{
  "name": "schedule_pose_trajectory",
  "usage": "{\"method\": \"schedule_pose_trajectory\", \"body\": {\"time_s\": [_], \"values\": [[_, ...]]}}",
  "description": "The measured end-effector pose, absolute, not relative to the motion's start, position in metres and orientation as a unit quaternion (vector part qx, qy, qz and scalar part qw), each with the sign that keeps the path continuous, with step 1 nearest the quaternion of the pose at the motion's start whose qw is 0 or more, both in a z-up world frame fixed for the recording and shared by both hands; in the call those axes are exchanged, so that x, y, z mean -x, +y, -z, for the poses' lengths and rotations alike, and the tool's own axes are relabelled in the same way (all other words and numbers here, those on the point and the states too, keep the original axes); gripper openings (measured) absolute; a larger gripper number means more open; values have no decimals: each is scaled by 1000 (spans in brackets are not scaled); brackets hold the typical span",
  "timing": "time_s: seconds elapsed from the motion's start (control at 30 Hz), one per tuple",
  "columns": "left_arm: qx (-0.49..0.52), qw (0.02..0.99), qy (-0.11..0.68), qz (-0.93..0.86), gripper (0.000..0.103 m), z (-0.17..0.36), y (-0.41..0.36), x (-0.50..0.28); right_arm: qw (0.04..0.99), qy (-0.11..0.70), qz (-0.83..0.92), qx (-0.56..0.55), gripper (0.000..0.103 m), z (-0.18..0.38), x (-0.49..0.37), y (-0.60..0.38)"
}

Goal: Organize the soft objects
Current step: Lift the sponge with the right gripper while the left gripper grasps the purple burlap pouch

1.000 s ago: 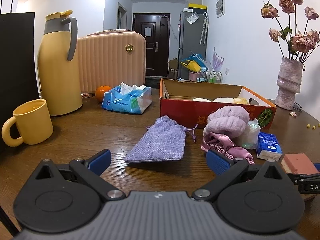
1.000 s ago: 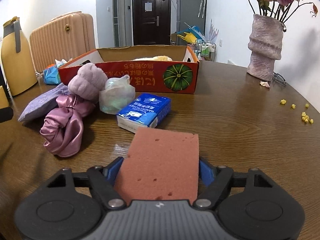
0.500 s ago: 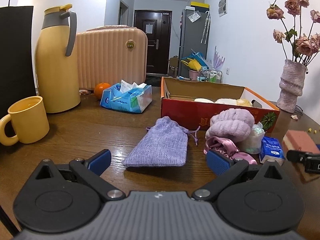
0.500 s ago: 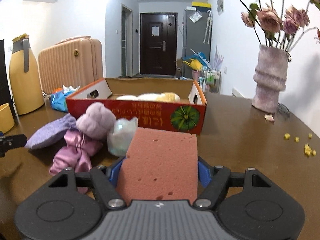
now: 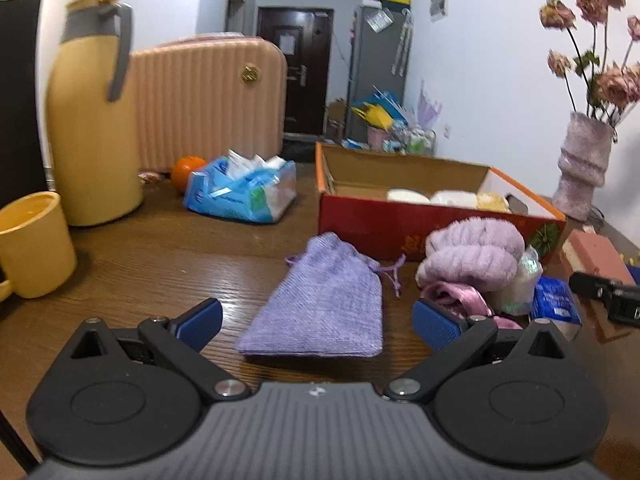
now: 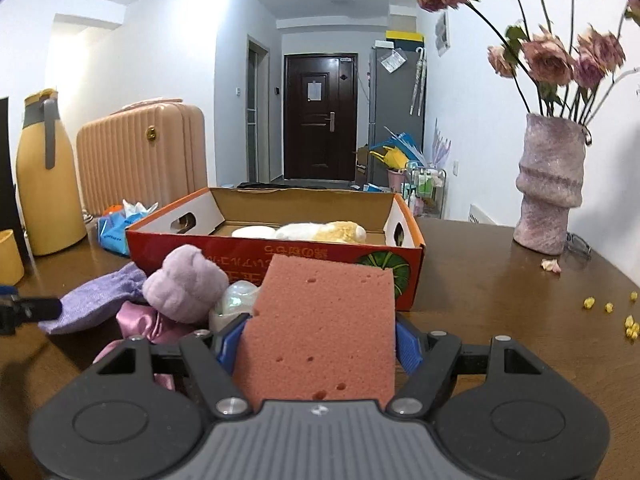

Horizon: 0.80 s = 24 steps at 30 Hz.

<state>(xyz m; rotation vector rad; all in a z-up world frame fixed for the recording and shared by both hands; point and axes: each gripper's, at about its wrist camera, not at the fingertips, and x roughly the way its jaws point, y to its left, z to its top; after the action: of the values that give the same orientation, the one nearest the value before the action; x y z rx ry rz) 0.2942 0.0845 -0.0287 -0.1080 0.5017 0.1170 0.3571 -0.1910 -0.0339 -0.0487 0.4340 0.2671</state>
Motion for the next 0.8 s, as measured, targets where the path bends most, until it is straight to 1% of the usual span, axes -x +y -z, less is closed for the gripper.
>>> {"method": "schedule_pose_trajectory", "body": {"time_s": [0.33,0.57,0.8], "values": [[11,961,275,-38,103,43,65,-322,969,207,-136,14,72,33,-353,-195],[20,957,287,-44,103,47,74,-341,968,211,-136,15,72,35,-354,-195],[54,944,323,-49,103,56,93,-365,968,210,-137,11,72,36,-354,-195]]}}
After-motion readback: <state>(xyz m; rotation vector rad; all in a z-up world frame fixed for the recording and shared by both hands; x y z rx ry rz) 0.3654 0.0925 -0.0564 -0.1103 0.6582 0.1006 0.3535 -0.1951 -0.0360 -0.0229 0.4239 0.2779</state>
